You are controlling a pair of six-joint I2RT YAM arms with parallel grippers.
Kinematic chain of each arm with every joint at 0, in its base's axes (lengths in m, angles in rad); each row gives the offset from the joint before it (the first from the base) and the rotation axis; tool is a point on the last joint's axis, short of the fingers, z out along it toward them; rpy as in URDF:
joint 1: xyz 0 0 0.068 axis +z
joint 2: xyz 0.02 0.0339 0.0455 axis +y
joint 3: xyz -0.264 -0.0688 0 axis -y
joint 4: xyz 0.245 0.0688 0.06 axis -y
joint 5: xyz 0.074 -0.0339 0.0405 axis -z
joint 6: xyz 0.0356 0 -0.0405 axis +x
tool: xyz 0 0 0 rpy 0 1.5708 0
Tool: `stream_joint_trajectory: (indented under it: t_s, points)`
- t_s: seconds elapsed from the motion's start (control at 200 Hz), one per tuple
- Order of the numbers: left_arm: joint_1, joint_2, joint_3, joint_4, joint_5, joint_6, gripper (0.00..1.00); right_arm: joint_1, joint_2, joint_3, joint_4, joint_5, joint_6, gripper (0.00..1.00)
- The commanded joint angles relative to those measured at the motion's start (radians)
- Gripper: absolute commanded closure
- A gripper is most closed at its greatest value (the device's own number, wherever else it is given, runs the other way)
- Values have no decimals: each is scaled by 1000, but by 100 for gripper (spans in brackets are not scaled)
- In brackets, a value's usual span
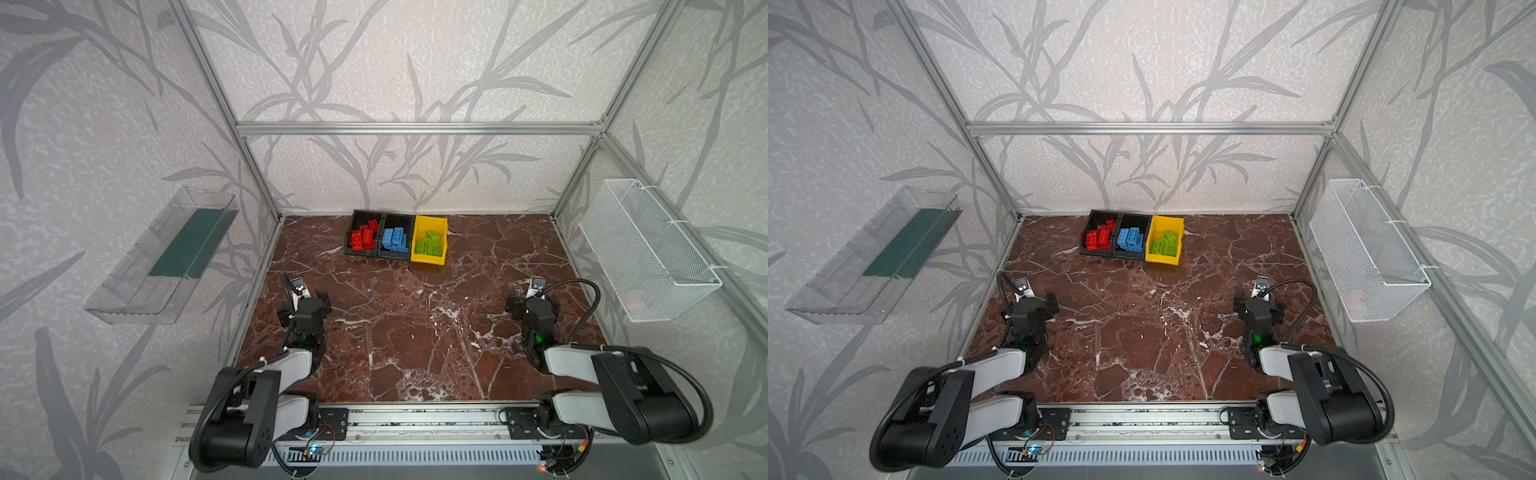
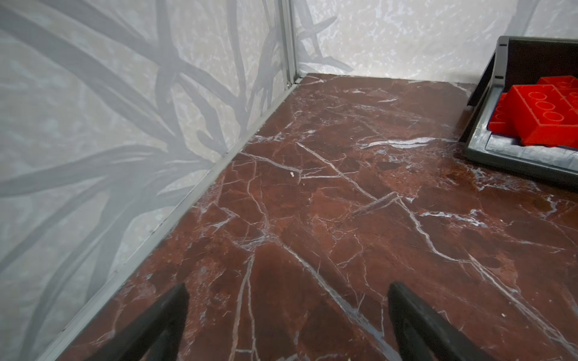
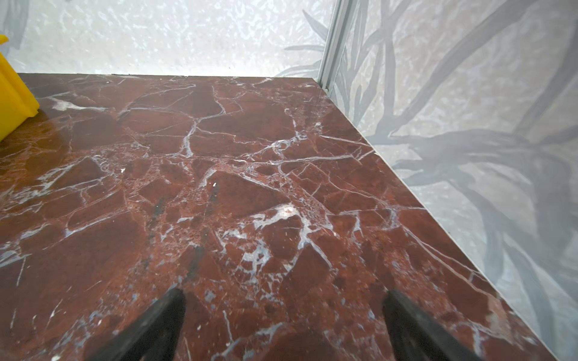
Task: Sort the legos into containers by color
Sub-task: Reset both arms
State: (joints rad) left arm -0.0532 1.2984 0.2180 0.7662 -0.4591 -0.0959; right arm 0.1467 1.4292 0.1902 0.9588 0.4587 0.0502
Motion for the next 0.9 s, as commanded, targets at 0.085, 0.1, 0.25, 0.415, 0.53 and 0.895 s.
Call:
stream_joint_trajectory:
  t_s: [0.085, 0.1, 0.25, 0.415, 0.53, 0.895]
  points:
    - [45, 302, 99, 363, 168, 52, 0, -27, 32, 126, -17, -203, -48, 1]
    - [40, 300, 103, 348, 168, 59, 0, -30, 36, 140, -43, -221, -50, 1]
    - [48, 288, 132, 265, 177, 43, 0, -29, 137, 168, 17, -274, -85, 1]
    - [47, 240, 171, 112, 149, 13, 0, -29, 172, 141, 125, -265, -97, 1]
    - [45, 269, 143, 211, 149, 28, 0, -29, 166, 125, 148, -306, -111, 1]
    - [45, 274, 144, 218, 151, 33, 0, -39, 161, 189, 16, -406, -126, 1]
